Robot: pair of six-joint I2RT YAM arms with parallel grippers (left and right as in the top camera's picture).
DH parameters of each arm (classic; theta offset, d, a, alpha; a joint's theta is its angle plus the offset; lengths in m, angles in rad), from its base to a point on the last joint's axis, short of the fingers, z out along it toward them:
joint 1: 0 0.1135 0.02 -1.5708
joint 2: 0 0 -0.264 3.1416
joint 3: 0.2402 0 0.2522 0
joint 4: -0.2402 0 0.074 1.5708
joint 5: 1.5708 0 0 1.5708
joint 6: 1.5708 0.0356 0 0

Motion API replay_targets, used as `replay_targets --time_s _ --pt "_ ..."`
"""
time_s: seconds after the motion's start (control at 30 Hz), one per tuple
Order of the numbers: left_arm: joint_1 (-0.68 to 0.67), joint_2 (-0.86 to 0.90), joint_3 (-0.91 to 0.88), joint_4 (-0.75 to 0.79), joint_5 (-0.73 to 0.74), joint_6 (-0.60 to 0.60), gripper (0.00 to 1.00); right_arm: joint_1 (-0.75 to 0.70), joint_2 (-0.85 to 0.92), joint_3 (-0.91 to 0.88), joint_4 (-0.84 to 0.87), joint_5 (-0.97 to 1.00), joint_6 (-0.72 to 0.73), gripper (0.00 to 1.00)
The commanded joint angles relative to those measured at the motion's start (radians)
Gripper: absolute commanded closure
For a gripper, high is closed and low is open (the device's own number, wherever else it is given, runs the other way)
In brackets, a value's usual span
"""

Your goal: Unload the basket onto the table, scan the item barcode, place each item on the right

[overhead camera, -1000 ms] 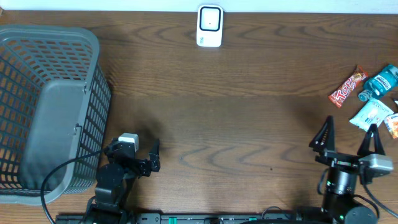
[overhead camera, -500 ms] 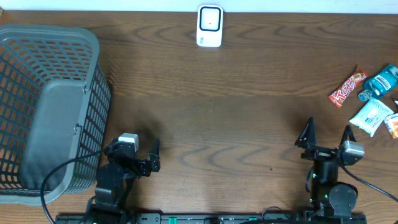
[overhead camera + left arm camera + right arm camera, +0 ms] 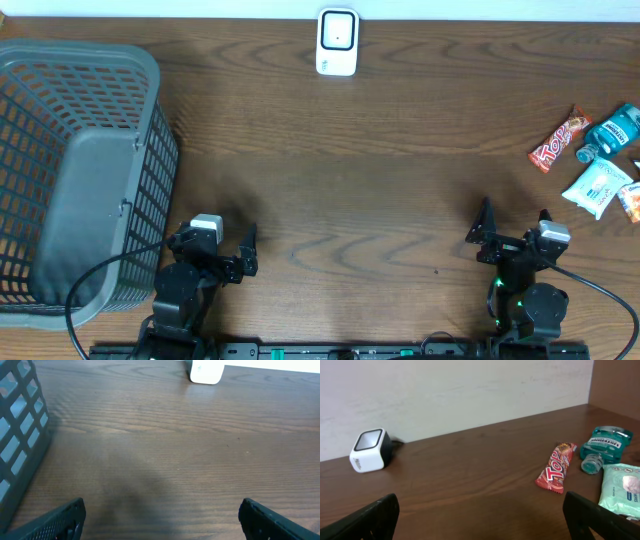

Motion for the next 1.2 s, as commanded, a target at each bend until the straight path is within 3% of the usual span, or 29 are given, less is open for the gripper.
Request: replay_targets --time_s 0.0,0.8,0.97,1.17 --pt "-0.003 -0.001 -0.022 -0.011 0.009 0.013 0.02 0.002 -0.008 -0.001 -0.005 -0.009 -0.018 0.01" --pt "0.002 -0.016 -0.022 -0.013 -0.007 0.013 0.02 0.002 -0.006 -0.001 -0.005 -0.009 -0.018 0.01" --pt "0.023 -0.058 -0.024 0.066 -0.021 0.010 0.02 0.002 -0.006 -0.001 -0.005 -0.009 -0.018 0.01" --pt "0.047 -0.154 -0.048 0.118 -0.021 0.095 0.02 0.002 -0.006 -0.001 -0.005 -0.009 -0.018 0.01"
